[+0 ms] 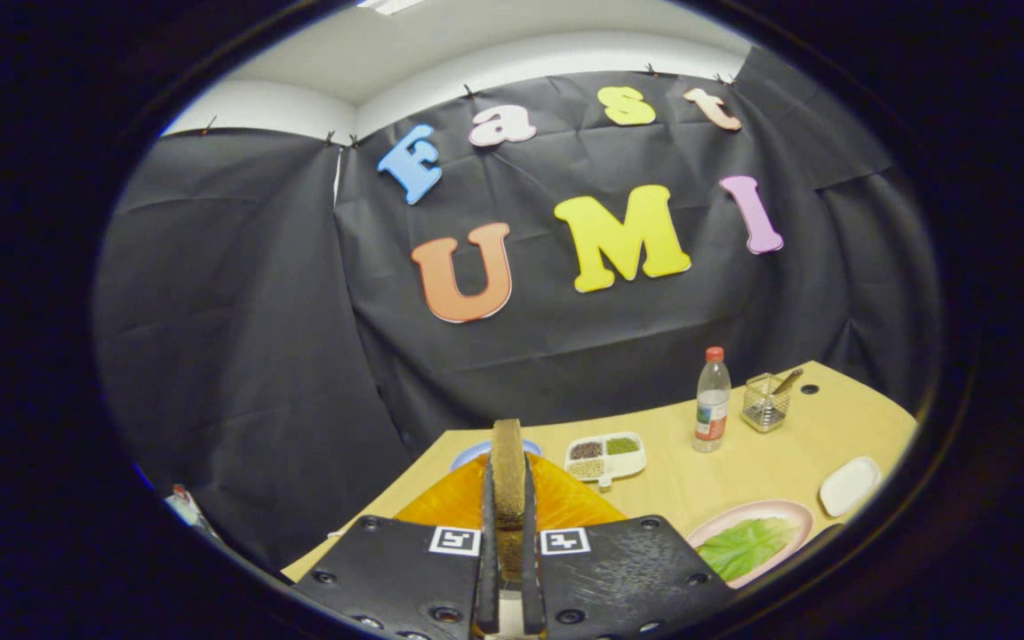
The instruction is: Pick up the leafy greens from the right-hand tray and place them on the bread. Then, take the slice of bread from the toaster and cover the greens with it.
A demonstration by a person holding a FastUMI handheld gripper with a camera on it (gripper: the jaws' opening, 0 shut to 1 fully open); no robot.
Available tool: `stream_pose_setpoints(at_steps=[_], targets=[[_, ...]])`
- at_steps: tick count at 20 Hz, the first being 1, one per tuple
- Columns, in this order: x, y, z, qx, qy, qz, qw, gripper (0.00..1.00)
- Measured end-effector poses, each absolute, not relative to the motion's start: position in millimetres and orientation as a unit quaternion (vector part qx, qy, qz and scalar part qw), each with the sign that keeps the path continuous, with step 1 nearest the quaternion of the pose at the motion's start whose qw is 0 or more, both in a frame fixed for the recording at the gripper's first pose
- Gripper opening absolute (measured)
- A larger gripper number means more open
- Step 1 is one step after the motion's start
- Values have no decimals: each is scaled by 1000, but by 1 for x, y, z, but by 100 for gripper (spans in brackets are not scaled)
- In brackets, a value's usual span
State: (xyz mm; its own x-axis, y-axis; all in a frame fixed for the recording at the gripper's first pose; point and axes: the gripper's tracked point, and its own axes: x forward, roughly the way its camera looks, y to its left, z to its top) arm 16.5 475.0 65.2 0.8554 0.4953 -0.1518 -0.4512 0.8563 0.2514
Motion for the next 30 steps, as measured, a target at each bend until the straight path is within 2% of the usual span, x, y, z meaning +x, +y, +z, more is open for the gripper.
stream_pose_setpoints(at_steps=[4, 12, 18, 27, 28, 29, 30], targets=[[21, 424, 54, 98, 108, 224, 964, 10], [51, 320, -27, 119, 142, 146, 972, 10], [63, 312, -81, 152, 166, 166, 960, 10], [84, 260, -140, 180, 219, 162, 945, 10], [84, 257, -147, 178, 230, 164, 943, 15], [85, 253, -152, 173, 238, 162, 942, 15], [88, 250, -159, 167, 244, 164, 941, 20]])
